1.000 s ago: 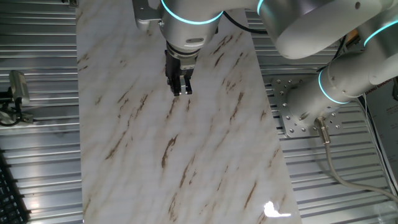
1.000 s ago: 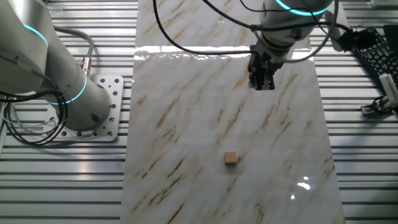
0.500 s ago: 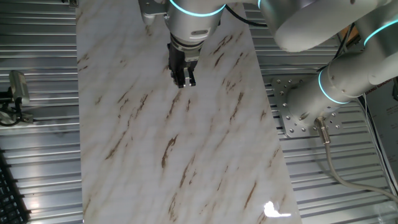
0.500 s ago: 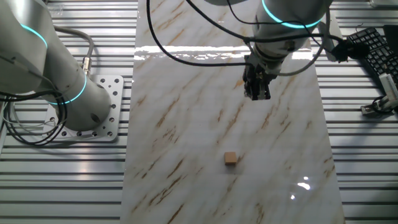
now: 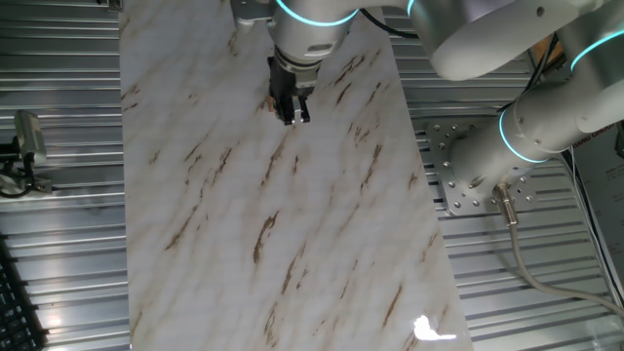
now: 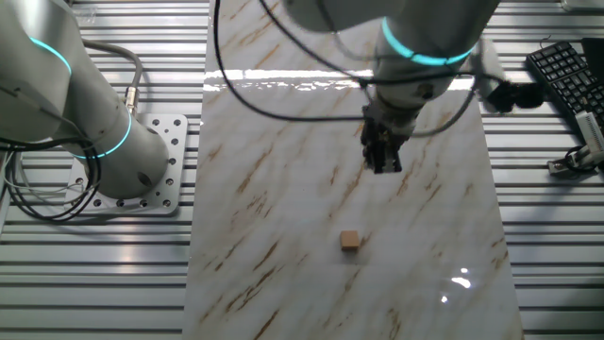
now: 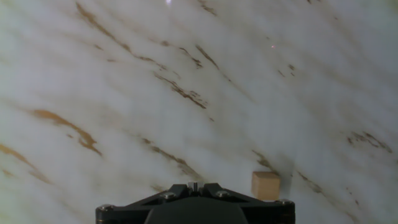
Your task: Pick up the small block on the left and move it to the right
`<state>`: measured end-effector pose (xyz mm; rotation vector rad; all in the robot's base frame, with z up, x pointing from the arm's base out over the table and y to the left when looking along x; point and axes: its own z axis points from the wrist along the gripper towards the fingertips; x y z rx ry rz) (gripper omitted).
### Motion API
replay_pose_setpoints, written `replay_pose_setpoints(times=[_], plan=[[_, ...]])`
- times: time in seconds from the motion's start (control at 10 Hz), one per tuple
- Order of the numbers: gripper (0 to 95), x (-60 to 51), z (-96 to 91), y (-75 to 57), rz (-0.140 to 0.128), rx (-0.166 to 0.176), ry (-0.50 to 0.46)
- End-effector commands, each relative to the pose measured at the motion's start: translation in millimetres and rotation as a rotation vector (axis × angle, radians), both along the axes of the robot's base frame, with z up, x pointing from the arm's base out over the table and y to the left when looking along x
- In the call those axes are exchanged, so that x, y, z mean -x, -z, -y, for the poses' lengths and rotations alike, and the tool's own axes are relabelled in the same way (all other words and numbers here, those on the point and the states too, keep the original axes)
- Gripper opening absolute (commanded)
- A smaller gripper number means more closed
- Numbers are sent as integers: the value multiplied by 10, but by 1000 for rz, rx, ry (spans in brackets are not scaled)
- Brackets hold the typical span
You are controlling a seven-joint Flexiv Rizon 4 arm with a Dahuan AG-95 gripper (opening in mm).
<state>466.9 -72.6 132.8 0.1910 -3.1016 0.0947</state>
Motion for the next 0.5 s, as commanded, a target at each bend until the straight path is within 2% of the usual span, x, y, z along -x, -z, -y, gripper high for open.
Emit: replay_pose_setpoints(times=[0.1, 0.4, 0.5], plan=[[0, 46, 80, 44, 6, 5, -8], [0, 55, 109, 48, 9, 5, -12], [0, 54, 106, 57, 18, 3, -14]])
